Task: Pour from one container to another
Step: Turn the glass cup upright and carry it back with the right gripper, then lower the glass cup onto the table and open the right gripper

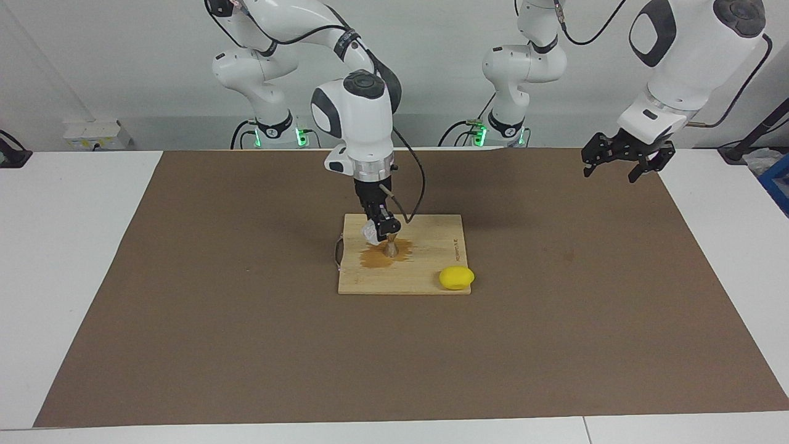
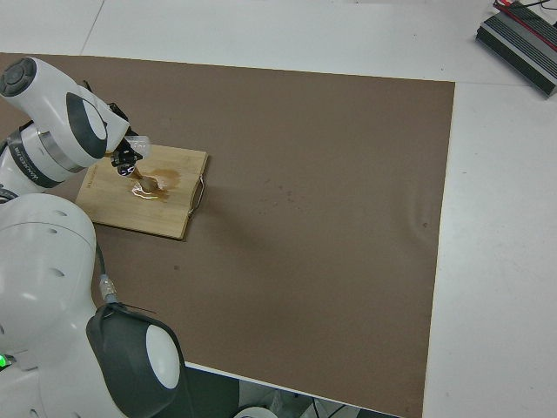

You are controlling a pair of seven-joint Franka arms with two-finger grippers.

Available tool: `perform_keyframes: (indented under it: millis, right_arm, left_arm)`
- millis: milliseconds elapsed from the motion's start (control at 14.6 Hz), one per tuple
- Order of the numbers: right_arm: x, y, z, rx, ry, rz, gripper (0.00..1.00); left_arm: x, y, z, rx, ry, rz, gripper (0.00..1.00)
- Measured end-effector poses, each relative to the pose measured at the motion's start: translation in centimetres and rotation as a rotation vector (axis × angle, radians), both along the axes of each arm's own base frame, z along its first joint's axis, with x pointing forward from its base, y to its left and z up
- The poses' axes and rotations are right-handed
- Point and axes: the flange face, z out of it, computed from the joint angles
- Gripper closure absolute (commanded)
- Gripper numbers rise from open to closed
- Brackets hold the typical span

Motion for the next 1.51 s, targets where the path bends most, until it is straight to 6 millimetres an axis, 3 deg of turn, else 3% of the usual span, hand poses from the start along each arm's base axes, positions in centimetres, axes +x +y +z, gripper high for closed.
perform_keyframes:
  millis: [274, 480, 754, 1166, 1303, 1509]
  right_arm:
    - [1.2, -2.4, -1.2, 0.128, 0.100, -0.083, 1.00]
    - [2.5, -6.3, -3.0, 0.241, 0.181, -0.132, 1.00]
    - [3.4, -13.4, -6.9, 0.415, 0.270, -0.179, 1.00]
    - [2.2, -27.4, -13.4, 0.617, 0.292, -0.240, 1.00]
    - [1.6, -30.9, -14.5, 0.656, 0.298, -0.254, 1.00]
    - [1.0, -34.4, -15.6, 0.679, 0.308, -0.283, 1.00]
  left_arm:
    - [-0.1, -0.2, 0.2, 0.000, -0.003, 0.000, 0.00]
    - [-0.1, -0.1, 0.2, 0.001, -0.004, 0.003, 0.00]
    - [-0.1, -0.1, 0.2, 0.001, -0.004, 0.008, 0.00]
    - [-0.1, -0.2, 0.2, 0.002, -0.004, 0.029, 0.00]
    - [-0.1, -0.3, 0.2, 0.002, -0.004, 0.034, 0.00]
    - [-0.1, -0.4, 0.2, 0.003, -0.004, 0.053, 0.00]
